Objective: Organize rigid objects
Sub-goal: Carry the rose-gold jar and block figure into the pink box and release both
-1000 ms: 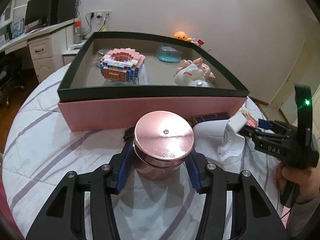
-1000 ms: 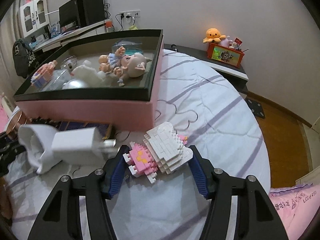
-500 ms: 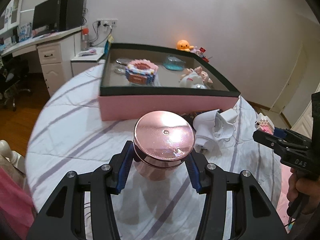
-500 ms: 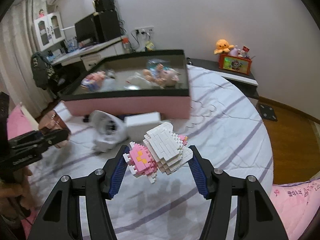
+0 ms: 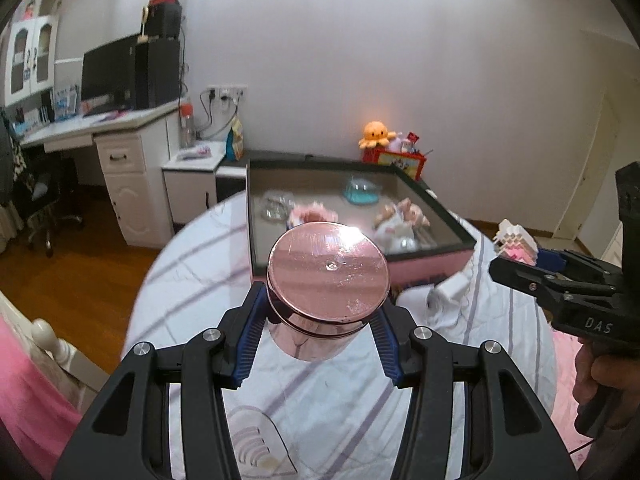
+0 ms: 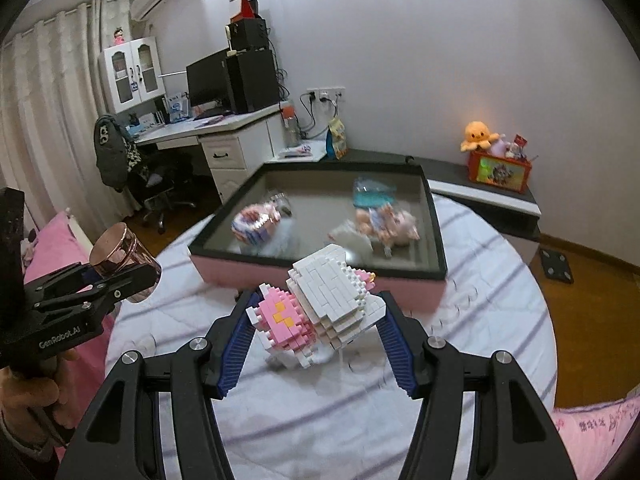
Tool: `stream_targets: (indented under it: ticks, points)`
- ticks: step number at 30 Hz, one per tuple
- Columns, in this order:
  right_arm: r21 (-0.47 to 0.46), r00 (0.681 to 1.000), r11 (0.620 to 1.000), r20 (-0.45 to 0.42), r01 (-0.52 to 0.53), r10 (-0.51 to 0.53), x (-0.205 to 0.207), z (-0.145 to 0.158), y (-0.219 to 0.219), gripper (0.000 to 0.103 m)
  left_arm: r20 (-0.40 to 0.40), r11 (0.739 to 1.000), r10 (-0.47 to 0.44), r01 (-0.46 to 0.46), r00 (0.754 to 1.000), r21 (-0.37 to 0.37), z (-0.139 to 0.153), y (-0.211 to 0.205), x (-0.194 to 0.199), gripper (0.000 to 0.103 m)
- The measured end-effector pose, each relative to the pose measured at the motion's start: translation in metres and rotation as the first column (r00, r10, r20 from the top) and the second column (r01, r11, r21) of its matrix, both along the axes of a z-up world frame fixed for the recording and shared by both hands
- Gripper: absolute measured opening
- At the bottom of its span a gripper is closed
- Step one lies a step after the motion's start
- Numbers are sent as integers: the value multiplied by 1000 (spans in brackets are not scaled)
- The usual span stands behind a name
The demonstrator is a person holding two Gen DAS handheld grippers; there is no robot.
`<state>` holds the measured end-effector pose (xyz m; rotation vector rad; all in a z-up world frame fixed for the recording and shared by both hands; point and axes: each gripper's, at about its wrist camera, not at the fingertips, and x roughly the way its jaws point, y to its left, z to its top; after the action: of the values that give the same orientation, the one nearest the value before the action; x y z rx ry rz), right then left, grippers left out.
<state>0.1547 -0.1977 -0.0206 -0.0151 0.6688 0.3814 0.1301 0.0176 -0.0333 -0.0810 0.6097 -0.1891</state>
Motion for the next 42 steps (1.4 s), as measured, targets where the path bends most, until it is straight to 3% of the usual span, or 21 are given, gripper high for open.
stream_targets:
  ticks: [8,19,26,35,36,37,38,40,42]
  points:
    - [41,1000,999,31,-2,1,39,23,11,61,63,1000,6,-7,998,17,32,-1,33,51]
    - [59,998,997,-36,53,-51,127,33,5,61,59,1000,6,-7,998,20,50,-8,121,51]
    - [78,991,994,-111,79,-70,159,10,4,61,-21,1000,-12,12,1000,26,33,-21,173,51]
    - [107,984,990,-162,88,-70,174,-8,6,62,-91,999,-21,24,996,35,8,-34,195,52]
    - [118,984,989,-165,90,-70,174,-9,4,67,-84,999,-18,22,996,45,9,-34,193,55]
    - [126,983,987,-165,99,-78,173,-10,1,79,-80,998,-14,19,997,52,9,-35,192,60]
    - [129,983,986,-163,110,-88,171,-10,-2,82,-71,998,0,5,997,61,11,-34,189,64]
    - [144,982,983,-168,113,-89,170,-9,-6,83,-56,998,20,-17,998,66,14,-30,185,91]
    - [132,982,983,-160,126,-105,163,-7,-8,86,-28,998,35,-33,999,60,19,-26,177,99]
